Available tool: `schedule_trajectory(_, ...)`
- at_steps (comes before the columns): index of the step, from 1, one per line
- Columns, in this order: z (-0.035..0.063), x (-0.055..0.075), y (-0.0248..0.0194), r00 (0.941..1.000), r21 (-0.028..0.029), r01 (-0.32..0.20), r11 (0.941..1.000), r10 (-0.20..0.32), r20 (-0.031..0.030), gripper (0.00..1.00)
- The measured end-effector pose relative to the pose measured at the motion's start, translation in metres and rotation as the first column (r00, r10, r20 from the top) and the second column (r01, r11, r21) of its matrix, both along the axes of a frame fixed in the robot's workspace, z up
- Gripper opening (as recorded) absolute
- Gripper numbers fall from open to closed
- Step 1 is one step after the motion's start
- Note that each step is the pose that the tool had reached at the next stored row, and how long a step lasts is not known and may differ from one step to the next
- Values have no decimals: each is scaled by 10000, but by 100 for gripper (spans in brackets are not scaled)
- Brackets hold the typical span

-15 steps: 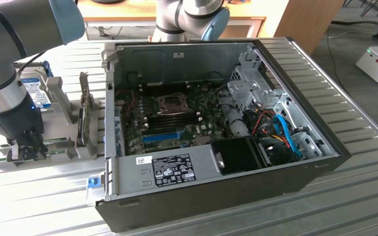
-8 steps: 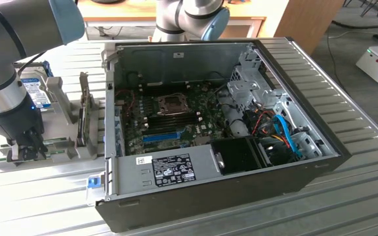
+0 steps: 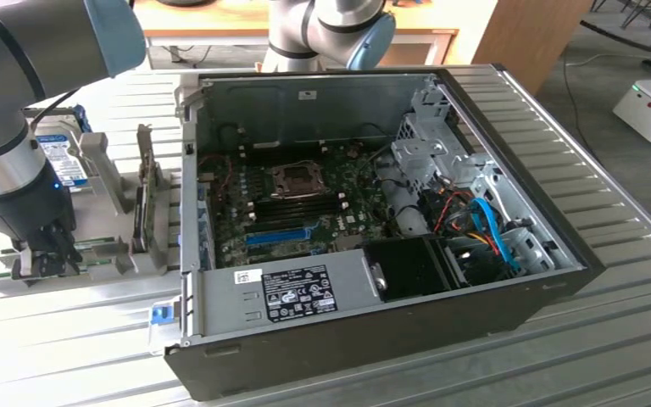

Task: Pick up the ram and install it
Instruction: 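Pick up the ram and move it above insertion slot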

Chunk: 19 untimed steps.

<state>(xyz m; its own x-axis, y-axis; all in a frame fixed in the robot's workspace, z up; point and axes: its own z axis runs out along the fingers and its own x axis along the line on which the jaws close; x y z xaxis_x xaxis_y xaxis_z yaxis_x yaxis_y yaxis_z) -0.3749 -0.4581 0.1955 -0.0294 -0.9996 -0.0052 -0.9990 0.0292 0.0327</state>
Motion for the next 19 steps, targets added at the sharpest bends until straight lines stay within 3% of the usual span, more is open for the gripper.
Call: schedule_trajectory(19, 20, 0, 0, 10000, 0, 0, 10000, 0, 1, 24)
